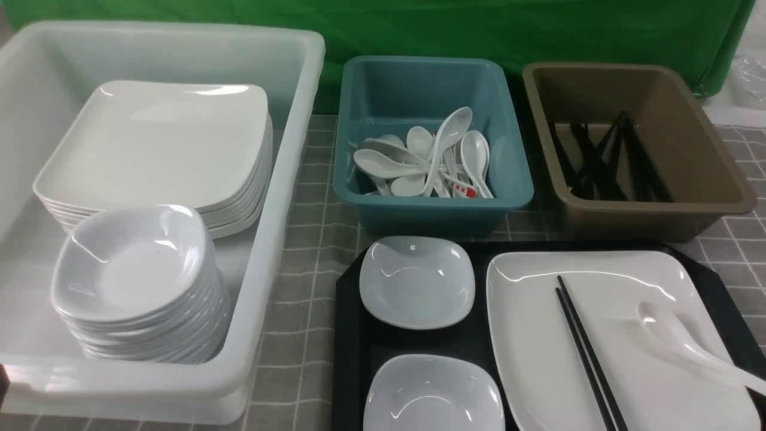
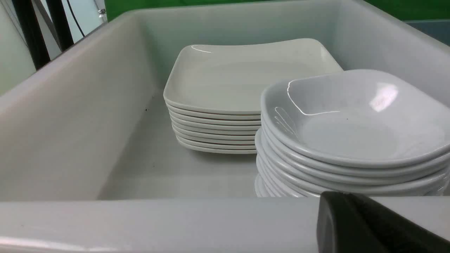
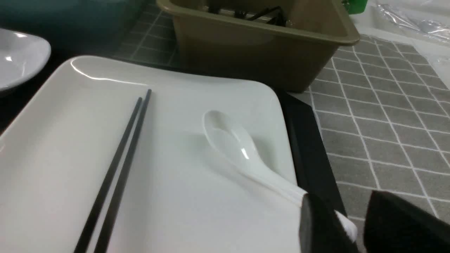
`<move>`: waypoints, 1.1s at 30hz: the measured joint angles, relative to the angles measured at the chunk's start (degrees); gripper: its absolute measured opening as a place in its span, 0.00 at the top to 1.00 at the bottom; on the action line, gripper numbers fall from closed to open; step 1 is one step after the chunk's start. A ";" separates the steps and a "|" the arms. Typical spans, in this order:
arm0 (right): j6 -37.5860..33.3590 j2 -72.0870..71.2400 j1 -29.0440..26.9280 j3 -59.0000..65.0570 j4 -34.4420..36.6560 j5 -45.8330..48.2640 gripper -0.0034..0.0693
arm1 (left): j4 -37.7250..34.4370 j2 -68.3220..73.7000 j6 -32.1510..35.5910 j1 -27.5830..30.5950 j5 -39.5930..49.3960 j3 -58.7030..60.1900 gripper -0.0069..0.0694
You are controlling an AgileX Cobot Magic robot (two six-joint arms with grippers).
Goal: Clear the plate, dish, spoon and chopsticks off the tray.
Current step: Use the right arm to grab a soup spoon from the plate
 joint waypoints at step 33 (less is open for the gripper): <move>0.01 0.00 0.00 0.00 0.00 -0.02 0.62 | -22.70 0.00 -3.85 0.00 -30.19 0.00 0.88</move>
